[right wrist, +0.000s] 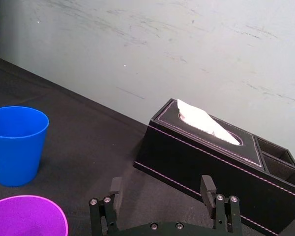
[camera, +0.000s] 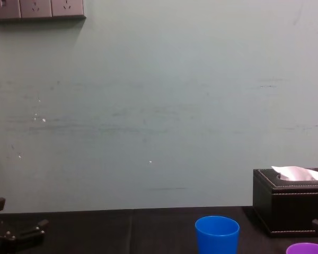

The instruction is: Stack the three plastic cups sequentially using one hand.

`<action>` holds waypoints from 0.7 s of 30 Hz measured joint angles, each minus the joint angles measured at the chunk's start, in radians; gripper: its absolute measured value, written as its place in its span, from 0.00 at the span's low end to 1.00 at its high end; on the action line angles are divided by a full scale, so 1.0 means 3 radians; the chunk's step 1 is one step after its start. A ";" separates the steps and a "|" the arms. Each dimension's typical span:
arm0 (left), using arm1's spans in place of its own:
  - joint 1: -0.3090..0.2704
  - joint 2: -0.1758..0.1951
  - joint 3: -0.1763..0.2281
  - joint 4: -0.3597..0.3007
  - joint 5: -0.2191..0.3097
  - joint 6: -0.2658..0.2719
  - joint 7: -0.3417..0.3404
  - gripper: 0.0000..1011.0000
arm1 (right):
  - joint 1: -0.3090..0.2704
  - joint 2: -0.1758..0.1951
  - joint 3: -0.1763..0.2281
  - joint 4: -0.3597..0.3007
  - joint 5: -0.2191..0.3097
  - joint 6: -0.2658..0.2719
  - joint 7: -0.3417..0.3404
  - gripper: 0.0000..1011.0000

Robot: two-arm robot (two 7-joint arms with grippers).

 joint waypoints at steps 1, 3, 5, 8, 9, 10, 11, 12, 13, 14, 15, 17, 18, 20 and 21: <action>0.0000 0.0000 0.0000 0.0000 0.0000 0.0000 0.0000 1.00 | 0.0000 0.0000 0.0000 0.0000 0.0000 0.0000 0.0000 0.99; 0.0000 0.0000 0.0000 0.0000 0.0000 0.0000 0.0000 1.00 | 0.0000 0.0000 0.0000 0.0000 0.0000 0.0000 0.0000 0.99; 0.0000 0.0000 0.0000 0.0000 0.0000 0.0000 0.0000 1.00 | 0.0000 0.0000 0.0000 0.0000 0.0000 0.0000 0.0000 0.99; 0.0000 0.0000 0.0000 0.0000 0.0000 0.0000 0.0000 1.00 | 0.0000 0.0000 0.0000 0.0000 0.0000 0.0000 0.0000 0.99; 0.0000 0.0000 0.0000 0.0000 0.0000 0.0000 0.0000 1.00 | 0.0000 0.0000 0.0000 0.0000 0.0000 0.0000 0.0000 0.99; 0.0000 0.0000 0.0000 0.0000 0.0000 0.0000 0.0000 1.00 | 0.0000 0.0000 0.0000 0.0000 0.0000 0.0000 0.0000 0.99; 0.0000 0.0000 0.0000 0.0000 0.0000 0.0000 0.0000 1.00 | 0.0000 0.0000 0.0000 0.0000 0.0000 0.0000 0.0000 0.99; 0.0000 0.0000 0.0000 0.0000 0.0000 0.0000 0.0000 1.00 | 0.0000 0.0000 0.0000 0.0000 0.0000 0.0000 0.0000 0.99; 0.0000 0.0000 0.0000 0.0000 0.0000 0.0000 0.0000 1.00 | 0.0000 0.0000 0.0000 0.0000 0.0000 0.0000 0.0000 0.99; 0.0000 0.0000 0.0000 0.0000 0.0000 0.0000 0.0000 1.00 | 0.0000 0.0000 0.0000 0.0000 0.0000 0.0000 0.0000 0.99; 0.0000 0.0000 0.0000 0.0000 0.0000 0.0000 0.0000 1.00 | 0.0000 0.0000 0.0000 0.0000 0.0000 0.0000 0.0000 0.99; 0.0000 0.0000 0.0000 0.0000 0.0000 0.0000 0.0000 1.00 | 0.0000 0.0000 0.0000 0.0000 0.0000 0.0000 0.0000 0.99; 0.0000 0.0000 0.0000 0.0000 0.0000 0.0000 0.0000 1.00 | 0.0000 0.0000 0.0000 0.0000 0.0000 0.0000 0.0000 0.99; 0.0000 0.0000 0.0000 0.0000 0.0000 0.0000 0.0000 1.00 | 0.0000 0.0000 0.0000 0.0000 0.0000 0.0000 0.0000 0.99; 0.0000 0.0000 0.0000 0.0000 0.0000 0.0000 0.0000 1.00 | 0.0000 0.0000 0.0000 0.0000 0.0000 0.0000 0.0000 0.99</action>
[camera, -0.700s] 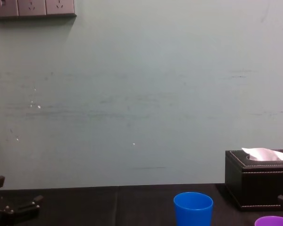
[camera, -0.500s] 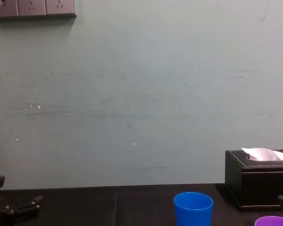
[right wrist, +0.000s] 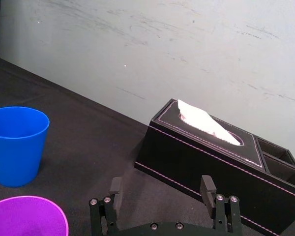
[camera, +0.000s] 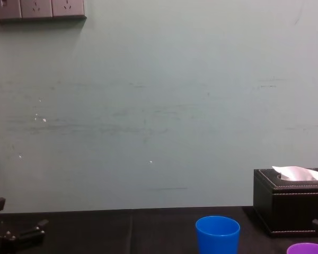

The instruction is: Stack the three plastic cups sequentially using one hand.

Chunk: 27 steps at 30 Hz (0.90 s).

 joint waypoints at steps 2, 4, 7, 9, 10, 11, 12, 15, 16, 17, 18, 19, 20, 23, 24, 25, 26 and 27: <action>0.0000 0.0000 0.0000 0.0000 0.0000 0.0000 0.0000 1.00 | 0.0000 0.0000 0.0000 0.0000 0.0000 0.0000 0.0000 0.99; 0.0000 0.0000 0.0000 0.0000 0.0000 0.0000 0.0000 1.00 | 0.0000 0.0000 0.0000 0.0000 0.0000 0.0000 0.0000 0.99; 0.0000 0.0000 0.0000 0.0000 0.0000 0.0000 0.0000 1.00 | 0.0000 0.0000 0.0000 0.0000 0.0000 0.0000 0.0000 0.99; 0.0000 0.0000 0.0000 0.0000 0.0000 0.0000 0.0000 1.00 | 0.0000 0.0000 0.0000 0.0000 0.0000 0.0000 0.0000 0.99; 0.0000 0.0000 0.0000 0.0000 0.0000 0.0000 0.0000 1.00 | 0.0000 0.0000 0.0000 0.0000 0.0000 0.0000 0.0000 0.99; 0.0000 0.0000 0.0000 0.0000 0.0000 0.0000 0.0000 1.00 | 0.0000 0.0000 0.0000 0.0000 0.0000 0.0000 0.0000 0.99; 0.0000 0.0000 0.0000 0.0000 0.0000 0.0000 0.0000 1.00 | 0.0000 0.0000 0.0000 0.0000 0.0000 0.0000 0.0000 0.99; 0.0000 0.0000 0.0000 0.0000 0.0000 0.0000 0.0000 1.00 | 0.0000 0.0000 0.0000 0.0000 0.0000 0.0000 0.0000 0.99; 0.0000 0.0000 0.0000 0.0000 0.0000 0.0000 0.0000 1.00 | 0.0000 0.0000 0.0000 0.0000 0.0000 0.0000 0.0000 0.99; 0.0000 0.0000 0.0000 0.0000 0.0000 0.0000 0.0000 1.00 | 0.0000 0.0000 0.0000 0.0000 0.0000 0.0000 0.0000 0.99; 0.0000 0.0000 0.0000 0.0000 0.0000 0.0000 0.0000 1.00 | 0.0000 0.0000 0.0000 0.0000 0.0000 0.0000 0.0000 0.99; 0.0000 0.0000 0.0000 0.0000 0.0000 0.0000 0.0000 1.00 | 0.0000 0.0000 0.0000 0.0000 0.0000 0.0000 0.0000 0.99; 0.0000 0.0000 0.0000 0.0000 0.0000 0.0000 0.0000 1.00 | 0.0000 0.0000 0.0000 0.0000 0.0000 0.0000 0.0000 0.99; 0.0000 0.0000 0.0000 0.0000 0.0000 0.0000 0.0000 1.00 | 0.0000 0.0000 0.0000 0.0000 0.0000 0.0000 0.0000 0.99; 0.0000 0.0000 0.0000 0.0000 0.0000 0.0000 0.0000 1.00 | 0.0000 -0.0001 0.0002 0.0000 -0.0001 0.0000 0.0001 0.99; 0.0000 0.0000 0.0000 0.0000 0.0000 0.0000 0.0000 1.00 | -0.0001 -0.0008 0.0007 0.0000 -0.0004 0.0003 0.0002 0.99; 0.0000 0.0000 0.0000 0.0000 0.0000 0.0000 0.0000 1.00 | -0.0002 -0.0015 0.0013 0.0001 -0.0007 0.0005 0.0004 0.99; 0.0000 0.0000 0.0000 0.0000 0.0000 0.0000 0.0000 1.00 | -0.0005 -0.0027 0.0025 0.0001 -0.0012 0.0007 0.0005 0.99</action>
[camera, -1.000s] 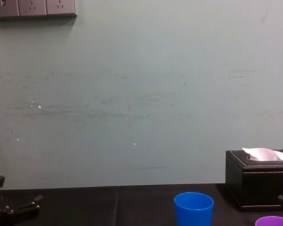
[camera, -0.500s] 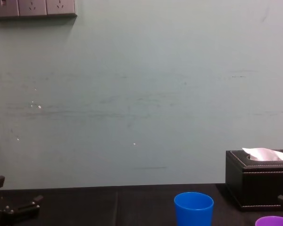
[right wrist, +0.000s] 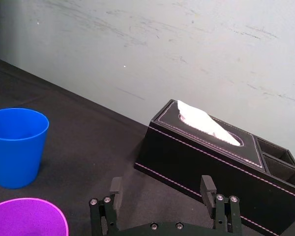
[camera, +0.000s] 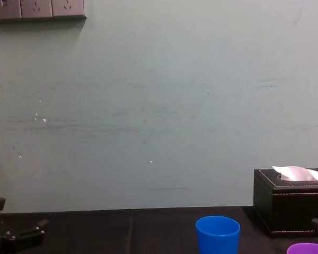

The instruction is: Stack the three plastic cups sequentially using one hand.

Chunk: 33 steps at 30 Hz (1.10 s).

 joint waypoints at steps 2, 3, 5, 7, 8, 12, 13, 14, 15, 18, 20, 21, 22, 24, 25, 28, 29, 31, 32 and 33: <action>0.0000 0.0000 0.0000 0.0000 0.0000 0.0000 0.0000 1.00 | -0.0005 -0.0010 0.0016 0.0000 -0.0004 0.0000 0.0012 0.99; 0.0000 0.0000 0.0000 0.0000 0.0000 0.0000 0.0000 1.00 | -0.0008 -0.0014 0.0025 -0.0001 -0.0004 0.0000 0.0019 0.99; 0.0000 0.0000 0.0000 0.0000 0.0000 0.0000 0.0000 1.00 | -0.0016 -0.0023 0.0061 -0.0005 0.0007 -0.0002 0.0051 0.99; 0.0000 0.0000 0.0000 0.0000 0.0000 0.0000 0.0000 1.00 | -0.0027 -0.0027 0.0106 -0.0015 0.0039 -0.0005 0.0093 0.99; 0.0000 0.0000 0.0000 0.0000 0.0000 0.0000 0.0000 1.00 | -0.0032 -0.0027 0.0119 -0.0019 0.0050 -0.0006 0.0101 0.99; 0.0000 0.0000 0.0000 0.0000 0.0000 0.0000 0.0000 1.00 | -0.0073 -0.0012 0.0214 -0.0065 0.0144 -0.0010 0.0182 0.99; 0.0000 0.0000 0.0000 0.0000 0.0000 0.0000 0.0000 1.00 | -0.0094 0.0001 0.0258 -0.0087 0.0184 -0.0012 0.0219 0.99; 0.0000 0.0000 0.0000 0.0000 0.0000 0.0000 0.0000 1.00 | -0.0106 0.0008 0.0278 -0.0102 0.0207 -0.0014 0.0237 0.99; 0.0000 0.0000 0.0000 0.0000 0.0000 0.0000 0.0000 1.00 | -0.0134 0.0027 0.0322 -0.0134 0.0254 -0.0017 0.0278 0.99; 0.0000 0.0000 0.0000 0.0000 0.0000 0.0000 0.0000 1.00 | -0.0199 0.0071 0.0407 -0.0210 0.0344 -0.0027 0.0367 0.99; 0.0000 0.0000 0.0000 0.0000 0.0000 0.0000 0.0000 1.00 | -0.0240 0.0096 0.0444 -0.0249 0.0380 -0.0037 0.0413 0.99; 0.0000 0.0000 0.0000 0.0000 0.0000 0.0000 0.0000 1.00 | -0.0262 0.0110 0.0462 -0.0271 0.0399 -0.0044 0.0438 0.99; 0.0000 0.0000 0.0000 0.0000 0.0000 0.0000 0.0000 1.00 | -0.0313 0.0142 0.0500 -0.0321 0.0429 -0.0058 0.0483 0.99; 0.0000 0.0000 0.0000 0.0000 0.0000 0.0000 0.0000 1.00 | -0.0388 0.0186 0.0550 -0.0387 0.0471 -0.0081 0.0549 0.99; 0.0000 0.0000 0.0000 0.0000 0.0000 0.0000 0.0000 1.00 | -0.0416 0.0202 0.0567 -0.0414 0.0482 -0.0090 0.0573 0.99; 0.0000 0.0000 0.0000 0.0000 0.0000 0.0000 0.0000 1.00 | -0.0508 0.0246 0.0615 -0.0498 0.0514 -0.0118 0.0631 0.99; 0.0000 0.0000 0.0000 0.0000 0.0000 0.0000 0.0000 1.00 | -0.0567 0.0274 0.0646 -0.0556 0.0527 -0.0139 0.0662 0.99; 0.0000 0.0000 0.0000 0.0000 0.0000 0.0000 0.0000 1.00 | -0.0638 0.0304 0.0676 -0.0622 0.0535 -0.0167 0.0695 0.99; 0.0000 0.0000 0.0000 0.0000 0.0000 0.0000 0.0000 1.00 | -0.0714 0.0331 0.0703 -0.0691 0.0536 -0.0192 0.0718 0.99; 0.0000 0.0000 0.0000 0.0000 0.0000 0.0000 0.0000 1.00 | -0.0746 0.0342 0.0714 -0.0720 0.0536 -0.0206 0.0731 0.99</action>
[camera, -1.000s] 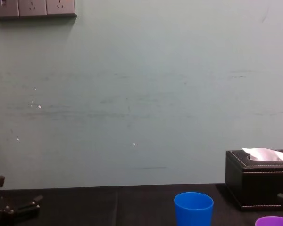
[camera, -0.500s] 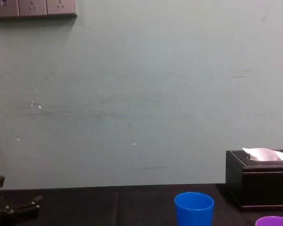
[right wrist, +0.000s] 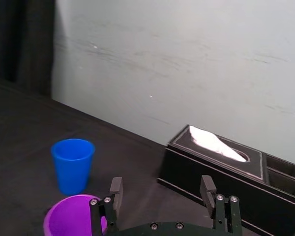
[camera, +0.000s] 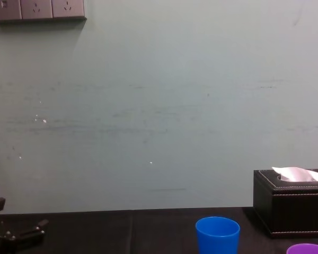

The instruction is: Stack the three plastic cups sequentially using one hand.

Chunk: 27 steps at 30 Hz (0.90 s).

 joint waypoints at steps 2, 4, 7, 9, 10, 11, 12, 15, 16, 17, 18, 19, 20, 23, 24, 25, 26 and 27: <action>0.0000 0.0000 0.0000 0.0000 0.0000 0.0000 0.0000 1.00 | -0.0064 0.0021 0.0025 -0.0055 0.0000 -0.0023 0.0022 0.99; 0.0000 0.0000 0.0000 0.0000 0.0000 0.0000 0.0000 1.00 | -0.0166 0.0050 0.0060 -0.0139 0.0000 -0.0057 0.0055 0.99; 0.0000 0.0000 0.0000 0.0000 0.0000 0.0000 0.0000 1.00 | -0.0274 0.0075 0.0093 -0.0219 -0.0009 -0.0093 0.0091 0.99; 0.0000 0.0000 0.0000 0.0000 0.0000 0.0000 0.0000 1.00 | -0.0338 0.0085 0.0112 -0.0257 -0.0018 -0.0107 0.0117 0.99; 0.0000 0.0000 0.0000 0.0000 0.0000 0.0000 0.0000 1.00 | -0.0338 0.0085 0.0112 -0.0257 -0.0018 -0.0107 0.0117 0.99; 0.0000 0.0000 0.0000 0.0000 0.0000 0.0000 0.0000 1.00 | -0.0375 0.0088 0.0124 -0.0275 -0.0026 -0.0113 0.0132 0.99; 0.0000 0.0000 0.0000 0.0000 0.0000 0.0000 0.0000 1.00 | -0.0410 0.0089 0.0135 -0.0288 -0.0031 -0.0119 0.0149 0.99; 0.0000 0.0000 0.0000 0.0000 0.0000 0.0000 0.0000 1.00 | -0.0468 0.0089 0.0154 -0.0304 -0.0049 -0.0131 0.0172 0.99; 0.0000 0.0000 0.0000 0.0000 0.0000 0.0000 0.0000 1.00 | -0.0482 0.0087 0.0157 -0.0307 -0.0056 -0.0134 0.0176 0.99; 0.0000 0.0000 0.0000 0.0000 0.0000 0.0000 0.0000 1.00 | -0.0495 0.0086 0.0161 -0.0310 -0.0062 -0.0136 0.0181 0.99; 0.0000 0.0000 0.0000 0.0000 0.0000 0.0000 0.0000 1.00 | -0.0516 0.0082 0.0167 -0.0312 -0.0074 -0.0141 0.0194 0.99; 0.0000 0.0000 0.0000 0.0000 0.0000 0.0000 0.0000 1.00 | -0.0527 0.0080 0.0169 -0.0313 -0.0083 -0.0143 0.0199 0.99; 0.0000 0.0000 0.0000 0.0000 0.0000 0.0000 0.0000 1.00 | -0.0538 0.0078 0.0172 -0.0315 -0.0090 -0.0147 0.0204 0.99; 0.0000 0.0000 0.0000 0.0000 0.0000 0.0000 0.0000 1.00 | -0.0577 0.0065 0.0184 -0.0315 -0.0123 -0.0157 0.0233 0.99; 0.0000 0.0000 0.0000 0.0000 0.0000 0.0000 0.0000 1.00 | -0.0583 0.0061 0.0185 -0.0315 -0.0129 -0.0158 0.0240 0.99; 0.0000 0.0000 0.0000 0.0000 0.0000 0.0000 0.0000 1.00 | -0.0590 0.0057 0.0186 -0.0315 -0.0135 -0.0159 0.0249 0.99; 0.0000 0.0000 0.0000 0.0000 0.0000 0.0000 0.0000 1.00 | -0.0597 0.0053 0.0187 -0.0315 -0.0140 -0.0160 0.0256 0.99; 0.0000 0.0000 0.0000 0.0000 0.0000 0.0000 0.0000 1.00 | -0.0607 0.0046 0.0189 -0.0313 -0.0147 -0.0160 0.0268 0.99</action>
